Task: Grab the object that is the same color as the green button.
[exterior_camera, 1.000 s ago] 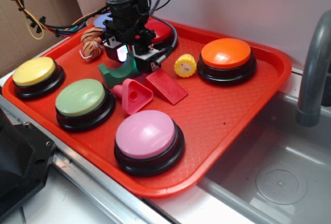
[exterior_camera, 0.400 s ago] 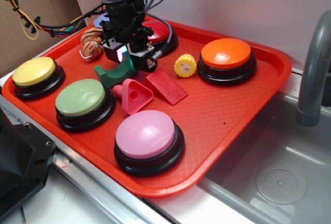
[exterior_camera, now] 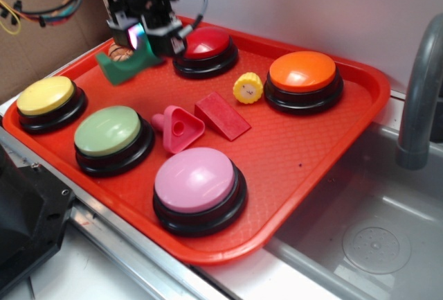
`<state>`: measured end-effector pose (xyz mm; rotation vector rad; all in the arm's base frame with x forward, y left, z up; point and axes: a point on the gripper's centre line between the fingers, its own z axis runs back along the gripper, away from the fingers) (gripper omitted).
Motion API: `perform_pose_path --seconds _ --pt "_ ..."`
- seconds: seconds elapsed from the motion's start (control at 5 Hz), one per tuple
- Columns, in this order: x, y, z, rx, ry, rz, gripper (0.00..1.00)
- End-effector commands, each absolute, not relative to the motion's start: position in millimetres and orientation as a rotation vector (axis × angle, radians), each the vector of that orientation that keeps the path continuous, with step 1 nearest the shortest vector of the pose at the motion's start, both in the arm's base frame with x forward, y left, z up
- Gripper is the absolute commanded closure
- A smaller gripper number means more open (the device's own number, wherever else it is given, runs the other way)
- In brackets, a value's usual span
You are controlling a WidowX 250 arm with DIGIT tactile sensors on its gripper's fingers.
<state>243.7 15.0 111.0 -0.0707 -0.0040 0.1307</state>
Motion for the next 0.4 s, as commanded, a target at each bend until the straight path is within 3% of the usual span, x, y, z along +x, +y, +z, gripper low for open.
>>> perform_pose_path --seconds 0.0,0.2 --pt "245.5 -6.5 171.4 -0.056 -0.141 0.046 1.00" --pt "228.0 -4.7 183.8 -0.017 -0.187 0.115 1.00"
